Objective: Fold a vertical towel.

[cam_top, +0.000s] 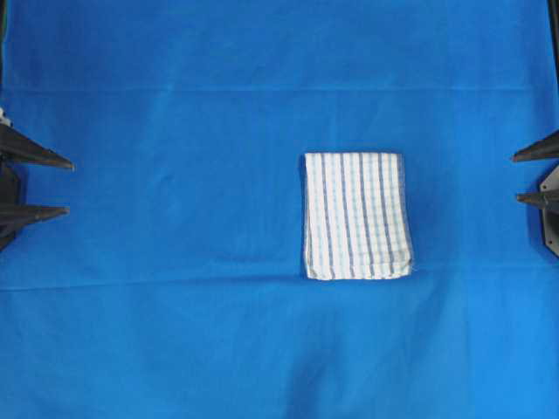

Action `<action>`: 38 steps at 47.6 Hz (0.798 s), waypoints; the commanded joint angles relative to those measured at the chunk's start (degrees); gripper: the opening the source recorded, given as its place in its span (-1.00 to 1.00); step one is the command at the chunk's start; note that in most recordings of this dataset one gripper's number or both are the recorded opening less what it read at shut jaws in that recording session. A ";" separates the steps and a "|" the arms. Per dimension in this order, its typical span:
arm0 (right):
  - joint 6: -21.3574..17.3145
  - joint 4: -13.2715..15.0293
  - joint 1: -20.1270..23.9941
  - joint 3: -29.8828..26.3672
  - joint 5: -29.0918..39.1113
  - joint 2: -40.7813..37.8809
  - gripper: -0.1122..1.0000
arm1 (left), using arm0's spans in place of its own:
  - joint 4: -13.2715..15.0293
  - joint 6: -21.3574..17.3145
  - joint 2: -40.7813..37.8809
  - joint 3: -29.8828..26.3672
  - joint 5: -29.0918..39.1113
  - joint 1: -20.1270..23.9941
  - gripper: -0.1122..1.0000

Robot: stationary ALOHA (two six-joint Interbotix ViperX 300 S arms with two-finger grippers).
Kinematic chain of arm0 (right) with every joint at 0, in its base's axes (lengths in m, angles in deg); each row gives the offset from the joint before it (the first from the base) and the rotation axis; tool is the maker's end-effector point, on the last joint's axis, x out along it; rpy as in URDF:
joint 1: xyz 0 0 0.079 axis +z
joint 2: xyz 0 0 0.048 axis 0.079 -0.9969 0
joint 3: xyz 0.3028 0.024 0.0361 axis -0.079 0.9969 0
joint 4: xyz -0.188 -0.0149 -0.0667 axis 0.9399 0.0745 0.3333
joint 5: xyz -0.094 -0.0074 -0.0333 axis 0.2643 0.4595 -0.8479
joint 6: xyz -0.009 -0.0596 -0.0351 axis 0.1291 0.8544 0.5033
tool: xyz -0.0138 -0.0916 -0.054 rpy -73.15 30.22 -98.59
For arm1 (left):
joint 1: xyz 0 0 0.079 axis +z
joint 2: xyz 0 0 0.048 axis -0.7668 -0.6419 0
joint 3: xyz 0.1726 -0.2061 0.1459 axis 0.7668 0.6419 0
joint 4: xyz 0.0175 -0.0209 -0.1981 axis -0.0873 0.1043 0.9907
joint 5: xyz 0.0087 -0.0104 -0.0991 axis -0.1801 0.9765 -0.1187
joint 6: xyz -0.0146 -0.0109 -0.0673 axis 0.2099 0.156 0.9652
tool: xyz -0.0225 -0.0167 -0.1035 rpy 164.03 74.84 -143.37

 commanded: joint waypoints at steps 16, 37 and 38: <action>-0.09 0.09 -0.18 -0.70 -0.70 -0.97 0.32 | 0.09 0.18 -0.53 -0.62 -0.18 2.20 0.38; -0.09 0.09 -0.18 -0.62 -0.88 -1.23 0.32 | 0.09 0.18 -0.26 -0.79 -0.18 2.20 0.38; -0.09 0.09 -0.18 -0.62 -0.79 -1.23 0.32 | 0.09 0.18 -0.26 -0.79 -0.18 2.20 0.38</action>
